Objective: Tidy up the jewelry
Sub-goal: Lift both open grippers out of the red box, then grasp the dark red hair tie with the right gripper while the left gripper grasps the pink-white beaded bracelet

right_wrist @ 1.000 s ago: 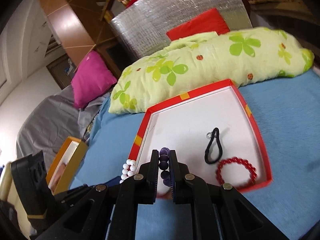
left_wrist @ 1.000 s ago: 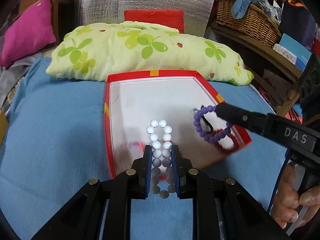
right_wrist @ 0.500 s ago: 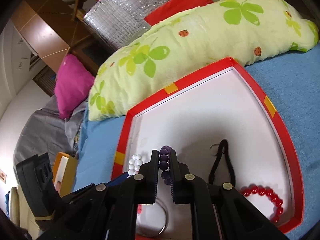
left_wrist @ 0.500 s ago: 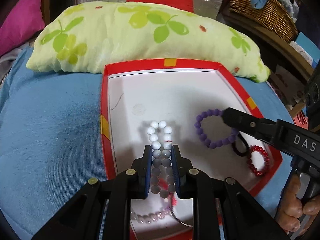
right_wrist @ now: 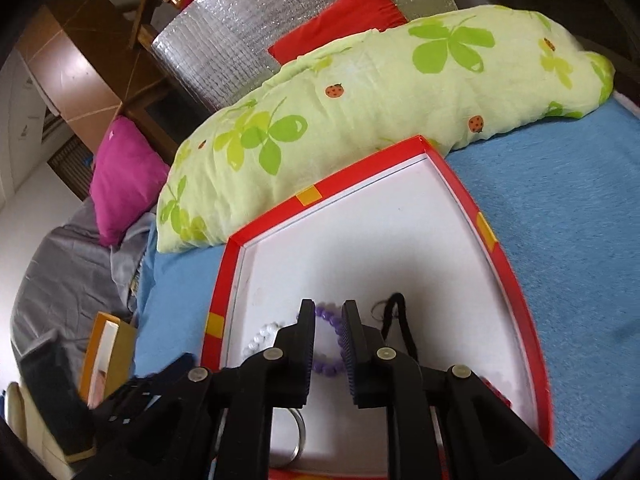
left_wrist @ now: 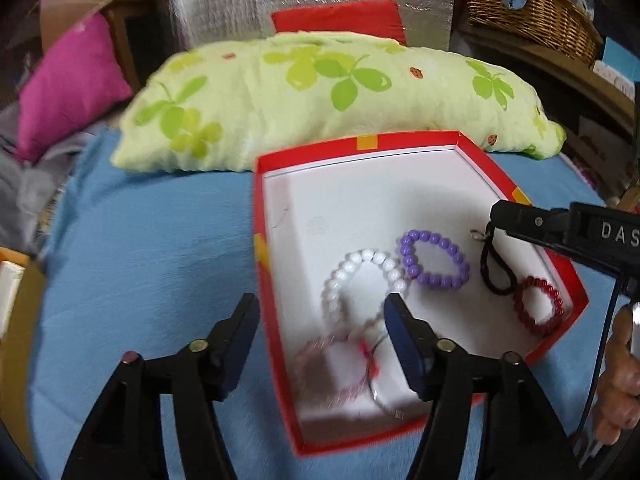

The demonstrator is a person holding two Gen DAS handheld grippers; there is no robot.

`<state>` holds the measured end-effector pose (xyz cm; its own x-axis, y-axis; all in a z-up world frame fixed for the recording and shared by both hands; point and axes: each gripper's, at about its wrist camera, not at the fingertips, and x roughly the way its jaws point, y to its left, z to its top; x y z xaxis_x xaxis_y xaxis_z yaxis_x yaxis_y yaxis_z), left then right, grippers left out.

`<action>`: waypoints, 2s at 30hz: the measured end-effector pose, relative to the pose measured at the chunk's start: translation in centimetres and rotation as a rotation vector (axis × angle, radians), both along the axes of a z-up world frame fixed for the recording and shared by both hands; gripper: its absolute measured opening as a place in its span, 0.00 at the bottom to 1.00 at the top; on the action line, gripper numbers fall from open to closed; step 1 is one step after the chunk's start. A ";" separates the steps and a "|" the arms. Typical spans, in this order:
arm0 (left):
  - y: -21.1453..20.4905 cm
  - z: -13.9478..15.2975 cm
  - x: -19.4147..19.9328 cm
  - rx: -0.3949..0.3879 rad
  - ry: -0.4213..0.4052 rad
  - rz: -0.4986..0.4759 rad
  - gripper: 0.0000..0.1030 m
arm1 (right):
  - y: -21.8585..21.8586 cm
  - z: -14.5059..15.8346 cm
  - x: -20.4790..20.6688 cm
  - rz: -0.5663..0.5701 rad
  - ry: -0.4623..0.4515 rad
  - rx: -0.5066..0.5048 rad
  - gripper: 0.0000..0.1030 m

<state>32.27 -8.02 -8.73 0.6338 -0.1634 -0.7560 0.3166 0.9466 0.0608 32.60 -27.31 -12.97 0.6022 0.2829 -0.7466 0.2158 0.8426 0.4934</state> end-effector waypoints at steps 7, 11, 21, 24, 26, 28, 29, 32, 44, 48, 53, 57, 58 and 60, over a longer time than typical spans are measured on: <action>0.5 1.7 -4.3 0.044 -0.067 0.055 0.66 | -1.1 1.3 -3.4 0.005 -0.002 -0.052 0.49; -0.1 2.0 -6.3 0.076 -0.093 0.046 0.66 | -1.6 2.3 -5.7 0.007 0.001 -0.076 0.49; -0.3 2.4 -10.6 0.056 -0.100 0.036 0.67 | -0.7 4.8 -10.2 0.051 -0.038 -0.136 0.49; -0.6 2.3 -11.7 0.038 -0.088 0.009 0.67 | -0.6 4.8 -11.7 0.062 -0.025 -0.150 0.49; -1.0 2.3 -12.4 0.024 -0.076 -0.026 0.67 | -0.6 4.8 -12.4 0.066 -0.015 -0.150 0.49; -1.4 2.3 -13.3 0.012 -0.064 -0.066 0.67 | -0.6 4.7 -13.2 0.067 -0.008 -0.160 0.49; -1.6 2.3 -13.6 0.009 -0.060 -0.078 0.67 | -0.7 4.7 -13.6 0.067 -0.004 -0.169 0.49; -2.1 2.2 -14.8 -0.003 -0.050 -0.120 0.67 | -1.3 4.6 -14.6 0.056 0.008 -0.176 0.49; -3.3 1.4 -17.7 0.000 -0.023 -0.204 0.67 | -2.8 3.7 -17.2 0.043 0.060 -0.186 0.49; -3.5 1.2 -17.9 0.013 -0.024 -0.206 0.67 | -3.1 3.5 -17.8 0.055 0.072 -0.198 0.49; -3.4 0.6 -17.9 0.032 -0.016 -0.207 0.67 | -3.7 3.1 -18.8 0.051 0.088 -0.198 0.49; -2.6 -0.5 -17.4 0.061 0.016 -0.192 0.67 | -4.2 2.6 -20.0 0.061 0.110 -0.190 0.49; -2.3 -0.8 -17.4 0.066 0.024 -0.188 0.67 | -4.3 2.4 -20.2 0.067 0.114 -0.186 0.49; -1.7 -1.5 -17.2 0.074 0.049 -0.181 0.67 | -4.4 2.0 -20.8 0.084 0.126 -0.175 0.49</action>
